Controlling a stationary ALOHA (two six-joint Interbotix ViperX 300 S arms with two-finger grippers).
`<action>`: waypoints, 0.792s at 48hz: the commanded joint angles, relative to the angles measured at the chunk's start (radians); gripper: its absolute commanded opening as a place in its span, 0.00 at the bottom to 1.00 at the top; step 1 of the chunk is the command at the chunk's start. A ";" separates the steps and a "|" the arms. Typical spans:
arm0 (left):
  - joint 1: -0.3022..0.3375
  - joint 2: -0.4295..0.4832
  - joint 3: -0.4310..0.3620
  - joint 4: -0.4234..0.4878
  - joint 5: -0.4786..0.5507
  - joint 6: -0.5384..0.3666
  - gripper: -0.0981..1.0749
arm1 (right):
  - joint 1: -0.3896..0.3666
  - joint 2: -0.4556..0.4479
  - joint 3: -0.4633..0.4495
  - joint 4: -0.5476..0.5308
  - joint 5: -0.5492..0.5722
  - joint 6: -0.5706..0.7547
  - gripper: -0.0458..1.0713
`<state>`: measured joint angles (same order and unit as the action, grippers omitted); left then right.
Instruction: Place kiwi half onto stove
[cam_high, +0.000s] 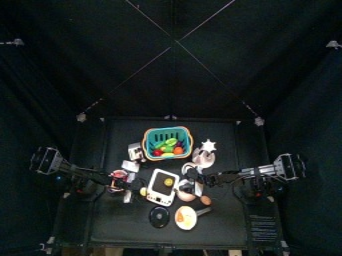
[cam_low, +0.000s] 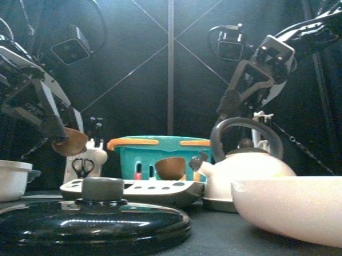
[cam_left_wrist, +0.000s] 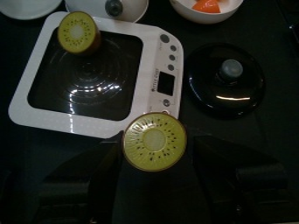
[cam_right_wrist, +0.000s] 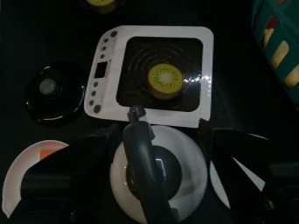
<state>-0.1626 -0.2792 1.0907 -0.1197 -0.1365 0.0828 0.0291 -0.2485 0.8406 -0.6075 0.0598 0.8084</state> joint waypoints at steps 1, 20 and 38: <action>0.006 -0.002 -0.023 0.005 -0.034 0.002 0.84 | 0.009 -0.038 -0.026 -0.009 -0.005 0.002 0.95; 0.078 0.061 -0.069 0.005 -0.129 -0.002 0.84 | 0.002 0.067 -0.147 -0.008 0.028 0.015 0.95; 0.118 0.189 -0.149 0.002 -0.124 -0.005 0.84 | 0.000 0.213 -0.253 0.009 0.184 0.005 0.95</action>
<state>-0.0506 -0.1043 0.9756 -0.1166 -0.2562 0.0798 0.0322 -0.0353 0.6213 -0.5983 0.2408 0.8145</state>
